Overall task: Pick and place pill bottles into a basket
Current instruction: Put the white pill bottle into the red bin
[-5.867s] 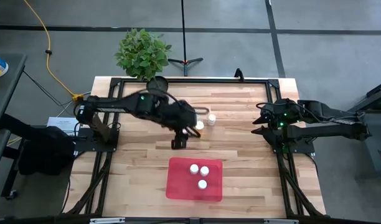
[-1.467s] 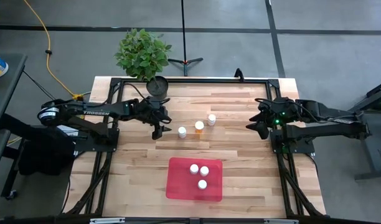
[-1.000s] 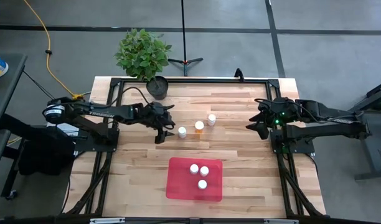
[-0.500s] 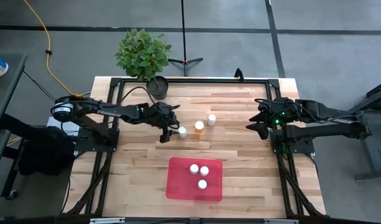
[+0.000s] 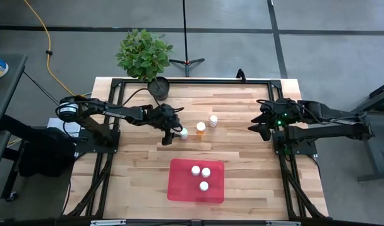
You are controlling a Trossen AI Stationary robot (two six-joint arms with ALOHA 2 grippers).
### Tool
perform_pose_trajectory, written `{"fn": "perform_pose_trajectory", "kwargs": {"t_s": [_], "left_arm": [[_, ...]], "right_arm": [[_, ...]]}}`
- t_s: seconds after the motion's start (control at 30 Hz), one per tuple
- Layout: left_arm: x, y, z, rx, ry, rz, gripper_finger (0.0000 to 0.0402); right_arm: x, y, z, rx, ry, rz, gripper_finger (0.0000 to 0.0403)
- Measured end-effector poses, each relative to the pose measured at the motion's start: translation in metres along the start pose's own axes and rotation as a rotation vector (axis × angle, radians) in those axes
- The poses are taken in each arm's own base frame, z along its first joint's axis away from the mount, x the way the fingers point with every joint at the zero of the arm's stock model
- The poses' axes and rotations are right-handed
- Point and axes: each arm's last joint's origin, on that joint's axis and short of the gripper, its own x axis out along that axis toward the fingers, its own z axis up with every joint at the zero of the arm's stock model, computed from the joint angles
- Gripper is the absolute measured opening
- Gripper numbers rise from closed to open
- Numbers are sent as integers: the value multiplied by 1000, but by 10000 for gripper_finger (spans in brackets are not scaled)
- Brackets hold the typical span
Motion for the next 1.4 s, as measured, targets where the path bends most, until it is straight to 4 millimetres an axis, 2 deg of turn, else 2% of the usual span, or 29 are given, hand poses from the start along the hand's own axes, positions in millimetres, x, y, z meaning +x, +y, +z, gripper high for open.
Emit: {"fn": "perform_pose_trajectory", "kwargs": {"t_s": [0.53,0.83,1.2,1.3,1.4], "left_arm": [[0,0,5,-14,-51,6,289],[8,-7,2,-8,-26,-14,289],[10,-5,4,-39,-54,-9,288],[13,-5,3,-46,-54,-12,272],[16,-7,2,-49,-48,-20,236]], "right_arm": [[0,0,0,-1,0,0,232],[0,0,0,-1,0,0,232],[0,0,0,-1,0,1,232],[0,0,0,-2,1,1,232],[0,0,0,-4,0,1,232]]}}
